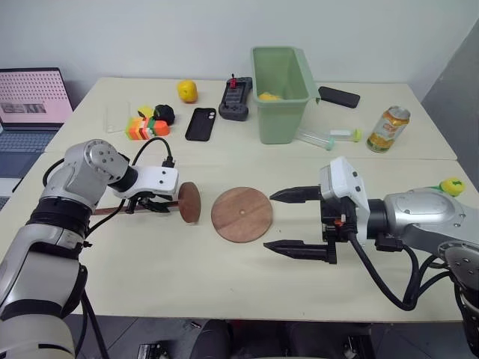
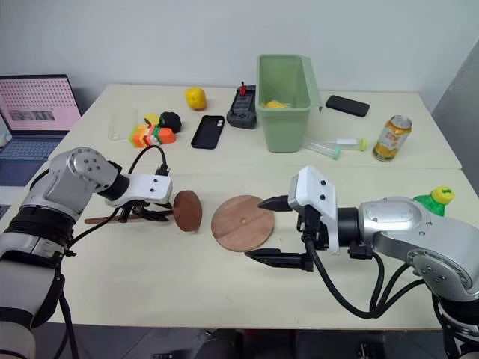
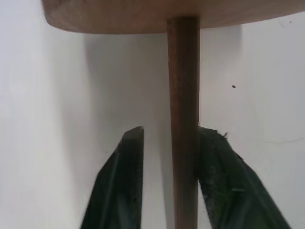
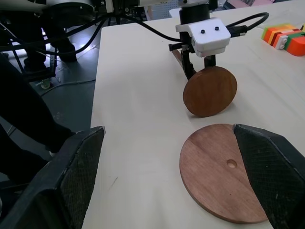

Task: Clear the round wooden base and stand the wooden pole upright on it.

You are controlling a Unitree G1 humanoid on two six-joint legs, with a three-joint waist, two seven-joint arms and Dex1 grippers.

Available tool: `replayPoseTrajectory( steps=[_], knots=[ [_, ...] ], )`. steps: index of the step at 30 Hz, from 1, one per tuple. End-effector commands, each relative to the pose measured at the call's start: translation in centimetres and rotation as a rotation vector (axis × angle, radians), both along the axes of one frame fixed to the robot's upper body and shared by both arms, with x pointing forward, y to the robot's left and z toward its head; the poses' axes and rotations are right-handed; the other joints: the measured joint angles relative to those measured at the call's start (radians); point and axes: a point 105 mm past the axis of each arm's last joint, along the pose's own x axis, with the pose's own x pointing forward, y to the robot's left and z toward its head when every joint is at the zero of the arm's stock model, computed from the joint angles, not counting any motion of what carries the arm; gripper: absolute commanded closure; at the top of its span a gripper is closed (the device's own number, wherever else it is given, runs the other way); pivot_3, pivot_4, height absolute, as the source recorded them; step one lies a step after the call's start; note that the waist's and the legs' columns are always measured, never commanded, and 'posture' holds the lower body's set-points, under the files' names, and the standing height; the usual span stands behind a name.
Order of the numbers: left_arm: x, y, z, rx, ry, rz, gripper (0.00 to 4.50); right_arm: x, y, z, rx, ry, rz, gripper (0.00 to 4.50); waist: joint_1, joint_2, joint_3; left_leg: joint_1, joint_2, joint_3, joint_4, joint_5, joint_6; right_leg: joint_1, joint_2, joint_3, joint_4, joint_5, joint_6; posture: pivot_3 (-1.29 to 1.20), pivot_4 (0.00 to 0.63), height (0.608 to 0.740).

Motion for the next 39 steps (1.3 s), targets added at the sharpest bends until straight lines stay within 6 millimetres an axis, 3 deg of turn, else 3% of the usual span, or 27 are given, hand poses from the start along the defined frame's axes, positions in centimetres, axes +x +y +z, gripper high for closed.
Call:
replayPoseTrajectory(
  steps=[1,3,8,14,17,21,29,39],
  knots=[
    [0.9,-1.2,2.5,-0.099,-0.094,0.002,3.81,-0.4,-0.1,0.6,-0.003,-0.043,0.013,0.0,0.0,0.0,0.0,0.0,0.0,0.0,0.0,0.0,0.0,0.0,0.0,0.0,0.0,0.0,0.0,0.0,0.15,0.74],
    [1.0,-1.6,3.2,-0.144,-0.11,0.006,4.21,-0.4,-0.2,0.5,-0.011,-0.043,0.014,0.0,0.0,0.0,0.0,-0.001,0.0,0.0,0.001,0.0,0.0,0.0,0.0,0.0,0.0,0.0,0.0,0.0,0.15,0.74],
    [0.7,-2.3,6.4,-0.35,-0.163,0.05,4.25,-0.4,-0.9,0.6,-0.035,-0.049,0.004,0.0,0.0,0.0,0.0,-0.003,0.0,-0.002,0.001,0.0,0.0,-0.001,0.0,-0.001,0.0,0.0,0.0,0.0,0.15,0.74],
    [0.0,-7.2,13.7,-0.925,-0.233,0.021,4.25,-0.6,-2.0,0.2,-0.062,-0.047,-0.033,0.0,0.003,0.0,0.0,-0.005,-0.001,-0.004,0.003,0.0,0.0,-0.001,-0.001,-0.001,0.0,0.0,0.0,0.0,0.15,0.74],
    [-0.5,-8.7,15.0,-1.072,-0.227,0.023,4.25,-0.6,-2.4,0.0,-0.068,-0.058,-0.059,0.0,0.003,-0.001,0.0,-0.006,-0.001,-0.007,0.004,0.0,0.0,0.0,-0.002,-0.002,-0.001,0.0,0.0,0.0,0.15,0.74],
    [-2.0,-12.4,14.4,-1.238,-0.219,0.014,4.25,-0.2,-2.1,-0.7,-0.018,-0.167,-0.158,0.0,0.003,-0.001,-0.001,-0.006,0.0,-0.007,0.004,0.0,-0.001,0.0,-0.003,-0.001,-0.001,0.0,0.0,0.0,0.15,0.74],
    [-2.7,-13.8,14.1,-1.393,-0.252,0.05,4.25,0.2,-1.9,-3.1,-0.066,-0.158,-0.223,0.0,0.002,-0.001,-0.001,-0.003,0.001,-0.006,0.004,0.002,-0.003,0.001,-0.002,0.0,0.002,0.0,0.0,0.0,0.15,0.74],
    [-4.0,-15.6,11.9,-1.421,-0.148,0.053,4.25,-0.1,-1.3,-3.5,-0.043,-0.115,-0.223,0.0,0.005,-0.001,-0.001,-0.003,0.0,-0.005,0.003,0.002,-0.004,0.002,-0.001,0.0,0.0,0.0,0.0,0.0,0.15,0.74]
  ],
)
